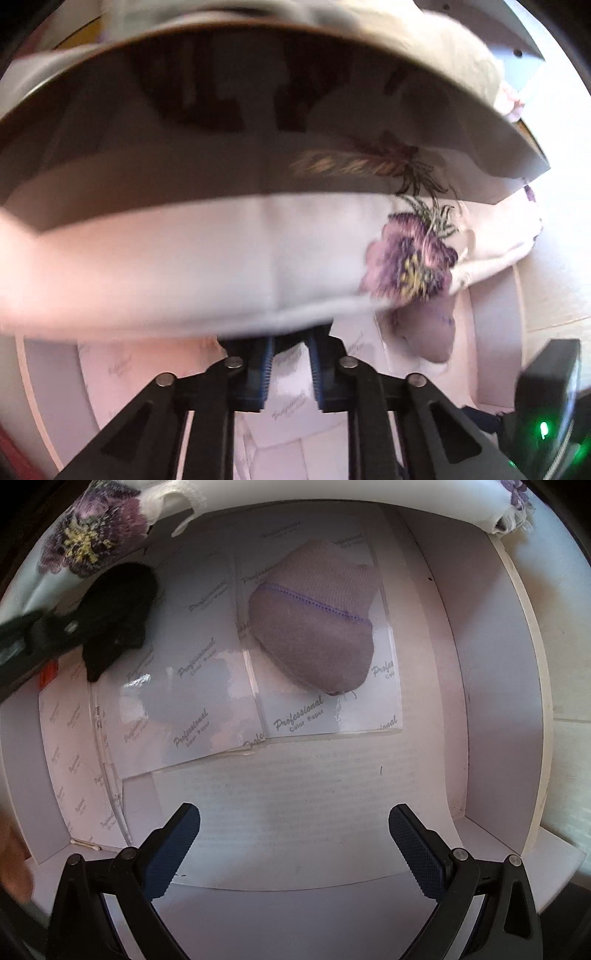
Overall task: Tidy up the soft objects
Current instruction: 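Grasp the black knit item in the drawer with the left tool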
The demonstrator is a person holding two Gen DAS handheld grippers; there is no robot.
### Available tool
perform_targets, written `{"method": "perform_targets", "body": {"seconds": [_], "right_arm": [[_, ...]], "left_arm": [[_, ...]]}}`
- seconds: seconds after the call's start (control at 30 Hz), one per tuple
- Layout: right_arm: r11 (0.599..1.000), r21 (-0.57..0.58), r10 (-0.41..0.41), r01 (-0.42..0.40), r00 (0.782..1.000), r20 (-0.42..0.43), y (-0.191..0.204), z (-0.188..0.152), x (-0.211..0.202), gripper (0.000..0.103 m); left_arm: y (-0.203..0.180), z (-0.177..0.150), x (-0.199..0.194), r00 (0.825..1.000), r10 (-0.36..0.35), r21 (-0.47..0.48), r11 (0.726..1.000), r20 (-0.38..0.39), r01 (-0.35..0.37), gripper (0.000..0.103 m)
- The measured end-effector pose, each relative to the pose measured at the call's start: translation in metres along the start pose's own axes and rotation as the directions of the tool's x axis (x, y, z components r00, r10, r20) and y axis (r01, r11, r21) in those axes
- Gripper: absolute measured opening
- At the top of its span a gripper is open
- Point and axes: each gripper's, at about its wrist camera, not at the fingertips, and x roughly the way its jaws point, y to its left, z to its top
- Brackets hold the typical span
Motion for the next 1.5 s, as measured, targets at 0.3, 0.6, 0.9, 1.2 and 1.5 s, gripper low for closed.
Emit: {"method": "perform_targets", "body": {"seconds": [0.3, 0.6, 0.9, 1.2, 1.5], "right_arm": [[1.0, 0.01, 0.003, -0.003, 0.999, 0.035, 0.005, 0.005, -0.011, 0.103], [0.998, 0.052, 0.025, -0.028, 0.998, 0.066, -0.008, 0.01, -0.024, 0.103], [0.999, 0.049, 0.008, -0.011, 0.999, 0.053, -0.009, 0.012, -0.025, 0.103], [0.999, 0.037, -0.015, 0.013, 0.998, 0.057, -0.007, 0.014, -0.021, 0.103], [0.999, 0.042, -0.011, 0.008, 0.998, 0.068, -0.003, 0.007, -0.02, 0.103]], "left_arm": [[0.031, -0.038, -0.025, 0.997, 0.008, -0.16, 0.987, -0.081, -0.021, 0.007], [0.045, -0.043, -0.048, 0.998, -0.056, -0.315, 0.948, -0.015, 0.049, 0.04], [0.032, -0.012, -0.017, 0.997, -0.075, -0.364, 0.93, -0.035, 0.057, 0.07], [0.033, 0.005, 0.017, 0.996, -0.055, -0.398, 0.917, -0.069, 0.023, 0.075], [0.036, 0.004, 0.027, 0.994, -0.066, -0.363, 0.931, -0.081, 0.033, 0.046]]}}
